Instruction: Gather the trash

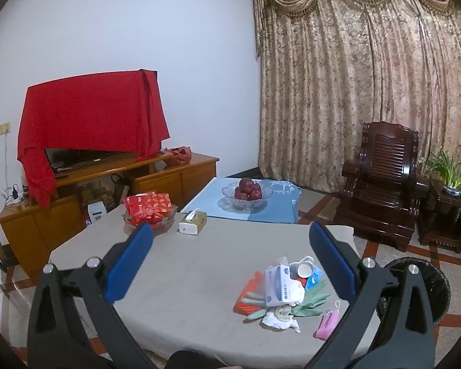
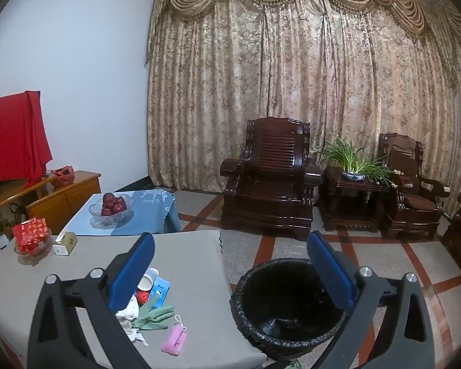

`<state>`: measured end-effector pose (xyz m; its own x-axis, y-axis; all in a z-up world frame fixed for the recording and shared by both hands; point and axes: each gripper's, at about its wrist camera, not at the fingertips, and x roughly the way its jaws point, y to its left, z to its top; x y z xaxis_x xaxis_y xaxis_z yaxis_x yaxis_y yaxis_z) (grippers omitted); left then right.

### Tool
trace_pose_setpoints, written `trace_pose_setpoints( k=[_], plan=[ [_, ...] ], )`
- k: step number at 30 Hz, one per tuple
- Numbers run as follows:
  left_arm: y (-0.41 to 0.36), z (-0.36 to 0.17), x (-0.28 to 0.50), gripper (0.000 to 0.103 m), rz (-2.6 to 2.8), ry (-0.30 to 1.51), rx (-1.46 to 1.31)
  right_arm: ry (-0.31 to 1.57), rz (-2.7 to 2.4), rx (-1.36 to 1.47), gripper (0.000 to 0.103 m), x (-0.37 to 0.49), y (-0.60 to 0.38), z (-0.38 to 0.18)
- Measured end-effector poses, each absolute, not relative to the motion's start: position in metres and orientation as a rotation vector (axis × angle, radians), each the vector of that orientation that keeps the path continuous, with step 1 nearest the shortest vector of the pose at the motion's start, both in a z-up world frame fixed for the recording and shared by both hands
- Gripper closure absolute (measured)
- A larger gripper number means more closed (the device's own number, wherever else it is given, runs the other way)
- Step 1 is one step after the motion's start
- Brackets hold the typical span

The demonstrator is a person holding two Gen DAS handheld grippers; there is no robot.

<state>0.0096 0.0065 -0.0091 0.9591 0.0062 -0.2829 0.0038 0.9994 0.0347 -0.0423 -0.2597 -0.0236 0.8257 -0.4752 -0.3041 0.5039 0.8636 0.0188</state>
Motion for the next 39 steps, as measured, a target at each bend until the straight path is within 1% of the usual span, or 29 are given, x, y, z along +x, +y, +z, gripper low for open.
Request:
trace_pose_setpoints(
  k=[17,39],
  plan=[
    [0.014,-0.022,0.02,0.004,0.003,0.287,0.035,0.297,-0.517,0.104,0.006,-0.036,-0.261,-0.025],
    [0.012,-0.011,0.013,0.004,0.006,0.286,0.036,0.298,-0.514,0.106,0.006,-0.032,-0.256,-0.024]
  ],
)
